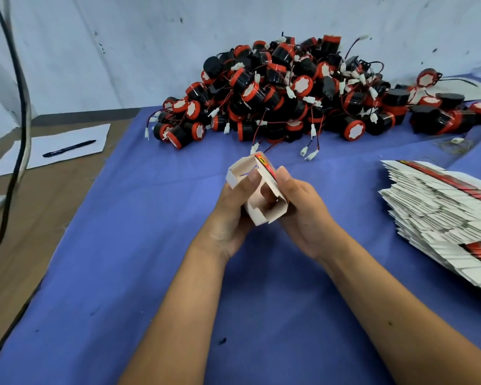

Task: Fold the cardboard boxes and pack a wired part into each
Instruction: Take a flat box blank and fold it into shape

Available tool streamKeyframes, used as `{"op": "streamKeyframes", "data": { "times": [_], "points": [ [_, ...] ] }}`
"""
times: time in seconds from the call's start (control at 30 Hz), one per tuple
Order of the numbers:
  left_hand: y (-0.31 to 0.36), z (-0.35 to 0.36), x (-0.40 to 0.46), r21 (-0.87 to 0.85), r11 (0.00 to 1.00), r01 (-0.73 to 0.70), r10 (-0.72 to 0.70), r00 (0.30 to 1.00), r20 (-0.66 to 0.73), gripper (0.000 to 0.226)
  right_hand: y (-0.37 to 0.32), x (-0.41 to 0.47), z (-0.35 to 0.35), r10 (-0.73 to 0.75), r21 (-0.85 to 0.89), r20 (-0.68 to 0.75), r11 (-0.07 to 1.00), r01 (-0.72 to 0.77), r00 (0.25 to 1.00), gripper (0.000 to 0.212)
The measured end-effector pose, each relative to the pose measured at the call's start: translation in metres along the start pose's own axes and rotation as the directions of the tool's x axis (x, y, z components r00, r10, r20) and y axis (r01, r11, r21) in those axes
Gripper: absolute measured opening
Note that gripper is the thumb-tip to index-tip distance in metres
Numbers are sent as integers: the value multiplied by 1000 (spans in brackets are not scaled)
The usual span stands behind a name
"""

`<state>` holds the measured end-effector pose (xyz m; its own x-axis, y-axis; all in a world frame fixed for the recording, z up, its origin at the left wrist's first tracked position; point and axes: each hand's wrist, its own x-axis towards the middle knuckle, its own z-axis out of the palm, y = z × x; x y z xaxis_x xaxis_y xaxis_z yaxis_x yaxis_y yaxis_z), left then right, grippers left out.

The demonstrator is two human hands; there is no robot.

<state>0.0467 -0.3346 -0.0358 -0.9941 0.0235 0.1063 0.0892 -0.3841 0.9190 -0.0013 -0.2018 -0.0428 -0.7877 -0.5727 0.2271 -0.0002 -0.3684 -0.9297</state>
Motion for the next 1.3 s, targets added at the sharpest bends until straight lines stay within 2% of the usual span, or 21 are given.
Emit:
{"op": "streamKeyframes", "data": {
  "times": [0.1, 0.13, 0.23, 0.3, 0.37, 0.47, 0.5, 0.57, 0.63, 0.73, 0.8, 0.87, 0.97, 1.03, 1.13, 1.2, 1.27, 1.3],
  "points": [
    [4, -1, 2, -45, 997, -69, 64, 993, -103, 63, 1, 0, 3, -16, -76, 32, 997, 18, 999, 71],
    [5, -1, 3, -49, 995, -88, 81, 987, -138, 71, 2, -1, 3, -14, -112, 50, 994, 19, 999, 79],
    [8, -1, 4, -66, 994, -86, 67, 967, -244, 111, 4, -1, 3, -17, -184, 79, 982, 31, 997, 97],
    [9, 0, 3, -81, 993, -89, 64, 961, -271, 121, 2, -3, 4, -34, -162, 101, 986, 50, 994, 100],
    [10, 2, 4, -83, 992, -91, 64, 954, -292, 122, 1, -4, 4, -22, -190, 120, 981, 45, 993, 88],
    [12, 5, 3, -46, 996, -78, 62, 959, -276, 114, 4, -3, 5, -30, -265, 13, 964, 33, 999, 36],
    [11, 4, 3, -39, 997, -72, 61, 968, -242, 113, 5, -3, 5, -37, -247, -42, 969, 26, 998, 27],
    [7, -1, 2, -53, 997, -62, 53, 986, -156, 114, 6, -2, 3, -29, -161, -138, 987, 6, 990, 30],
    [5, -5, 2, -80, 995, -52, 44, 993, -106, 113, 2, -2, 3, 1, -126, -155, 992, -21, 988, 30],
    [6, -4, 5, -202, 979, -11, -12, 993, -115, 121, 2, -4, 5, 47, -224, -103, 972, -69, 994, 23],
    [6, -6, 7, -216, 976, -21, -15, 987, -161, 102, 5, -5, 8, 57, -284, -103, 955, -84, 993, 20],
    [3, -7, 7, -186, 981, -48, 8, 978, -210, 69, 6, -6, 12, 57, -322, -122, 942, -94, 991, 21],
    [-6, 2, 12, -42, 997, -67, 49, 938, -345, 44, 9, -8, 20, 28, -406, -150, 910, -88, 988, 17],
    [-10, 9, 15, 72, 992, -105, 126, 888, -443, 37, 10, -10, 27, -6, -466, -163, 882, -71, 987, 24],
    [-9, 8, 14, 108, 982, -153, 186, 859, -478, 55, 9, -12, 26, -10, -546, -45, 838, -16, 999, 56],
    [-8, 0, 14, 246, 947, -207, 306, 813, -495, 33, 7, -12, 26, 30, -505, 17, 863, -17, 999, 62],
    [-9, -6, 14, 444, 869, -220, 425, 790, -442, 25, 5, -10, 26, 31, -336, -31, 941, -39, 999, 62],
    [-8, -6, 13, 562, 798, -218, 476, 799, -367, 24, 4, -8, 25, 19, -239, -74, 970, -36, 997, 61]
  ]
}}
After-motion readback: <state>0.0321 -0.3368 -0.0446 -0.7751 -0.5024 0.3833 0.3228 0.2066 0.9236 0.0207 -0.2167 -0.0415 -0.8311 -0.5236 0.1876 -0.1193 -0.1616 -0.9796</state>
